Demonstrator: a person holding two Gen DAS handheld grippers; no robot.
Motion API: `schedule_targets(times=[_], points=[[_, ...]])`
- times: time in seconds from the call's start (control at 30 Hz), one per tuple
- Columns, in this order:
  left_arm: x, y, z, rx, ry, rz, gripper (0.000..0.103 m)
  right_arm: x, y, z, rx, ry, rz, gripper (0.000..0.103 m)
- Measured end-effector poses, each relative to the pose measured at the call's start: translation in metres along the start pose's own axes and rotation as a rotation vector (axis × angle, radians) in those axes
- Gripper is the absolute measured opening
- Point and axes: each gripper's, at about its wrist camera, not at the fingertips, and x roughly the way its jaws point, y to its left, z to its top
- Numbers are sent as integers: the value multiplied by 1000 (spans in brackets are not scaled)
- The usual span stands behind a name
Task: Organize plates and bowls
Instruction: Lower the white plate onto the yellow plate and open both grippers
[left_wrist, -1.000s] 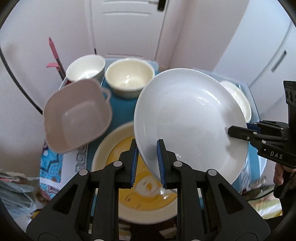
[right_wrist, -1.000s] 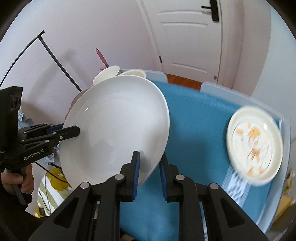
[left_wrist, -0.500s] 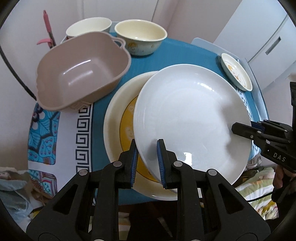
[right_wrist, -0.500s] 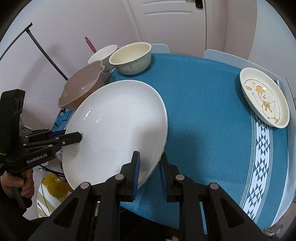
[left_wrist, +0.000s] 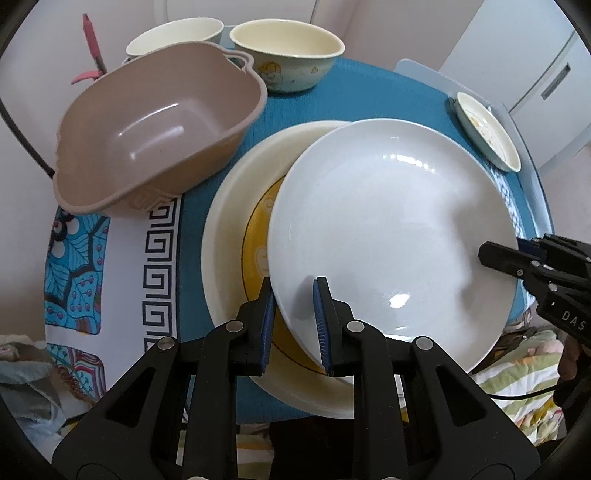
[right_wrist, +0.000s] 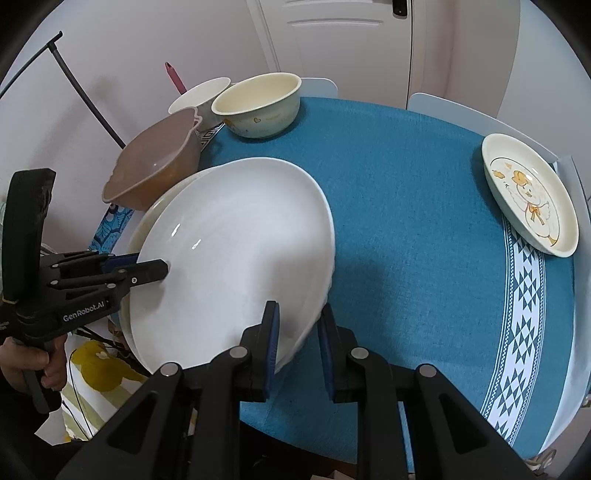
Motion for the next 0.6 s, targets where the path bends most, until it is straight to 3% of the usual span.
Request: schedule_targets(times=[0.17, 0.47, 0.6], points=[[2, -8, 4, 32, -8, 57, 18, 0, 4, 1, -21, -2, -19, 19], [5, -31, 5, 191, -28, 274, 18, 5, 15, 3, -81, 17, -53, 19], [6, -33, 6, 215, -33, 302, 18, 10, 19, 4, -108, 30, -75, 19]])
